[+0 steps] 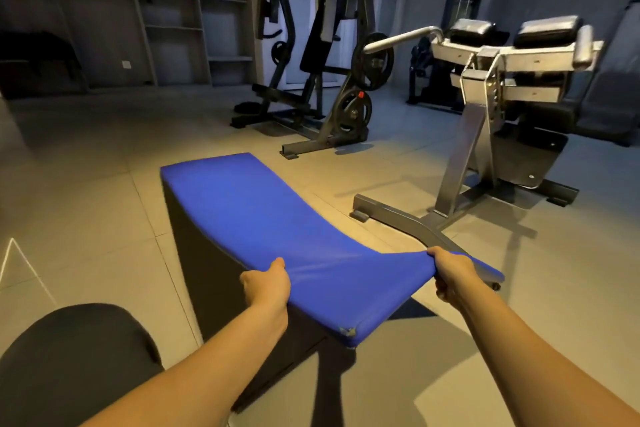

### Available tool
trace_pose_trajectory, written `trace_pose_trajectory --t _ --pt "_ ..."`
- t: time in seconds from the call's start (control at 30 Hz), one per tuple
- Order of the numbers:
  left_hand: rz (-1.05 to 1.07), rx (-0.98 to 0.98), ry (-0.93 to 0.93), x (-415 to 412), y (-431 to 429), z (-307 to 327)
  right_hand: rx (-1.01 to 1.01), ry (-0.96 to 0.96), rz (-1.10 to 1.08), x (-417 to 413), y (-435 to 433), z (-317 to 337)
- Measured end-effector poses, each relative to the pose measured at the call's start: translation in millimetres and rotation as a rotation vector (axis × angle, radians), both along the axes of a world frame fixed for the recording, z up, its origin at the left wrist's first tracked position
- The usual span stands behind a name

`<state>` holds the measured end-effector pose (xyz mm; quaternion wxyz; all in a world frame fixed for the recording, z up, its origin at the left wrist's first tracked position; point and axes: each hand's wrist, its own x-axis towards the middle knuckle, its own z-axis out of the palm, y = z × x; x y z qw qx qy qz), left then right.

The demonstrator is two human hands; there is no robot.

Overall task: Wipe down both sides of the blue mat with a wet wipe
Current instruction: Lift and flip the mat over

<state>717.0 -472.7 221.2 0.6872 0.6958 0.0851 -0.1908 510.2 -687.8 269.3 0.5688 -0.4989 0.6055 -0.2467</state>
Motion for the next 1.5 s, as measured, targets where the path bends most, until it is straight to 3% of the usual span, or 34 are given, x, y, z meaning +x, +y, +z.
trace_pose_trajectory --t 0.17,0.3,0.43,0.5,0.67,0.83,0.97,1.17,1.4,1.5 --pt "-0.012 -0.026 0.179 0.5 -0.4 -23.4 0.034 0.056 0.073 -3.9 2.6 -25.3" --pt "-0.058 -0.036 0.278 -6.6 11.8 -46.5 -0.285 0.06 0.106 12.5 12.1 -12.6" --pt "-0.171 -0.075 0.292 -14.3 9.0 -50.2 -0.492 -0.137 0.151 9.8 19.9 9.2" --pt "-0.223 -0.058 0.298 -14.7 7.0 -61.9 -0.455 -0.097 0.086 -1.4 14.7 -13.3" --pt "-0.246 0.038 0.273 -7.0 -8.1 -85.1 0.012 0.182 0.035 -33.2 -6.3 -94.8" --pt "-0.33 0.215 0.378 -3.5 -5.6 -123.4 -0.084 0.181 0.055 -32.2 3.5 -101.7" --pt "-0.576 0.475 0.356 -47.4 8.3 -141.0 0.061 0.226 0.019 -46.2 13.0 -118.8" --pt "-0.685 0.531 0.391 -45.2 8.3 -133.4 0.131 0.418 0.113 -64.5 32.8 -168.0" --pt "-0.813 0.647 0.45 -50.7 20.9 -169.9 -0.338 0.302 0.085 -64.8 35.4 -170.8" --pt "-0.853 0.691 0.454 -54.7 24.3 -188.5 -0.119 0.444 0.084 -89.3 50.3 -215.4"
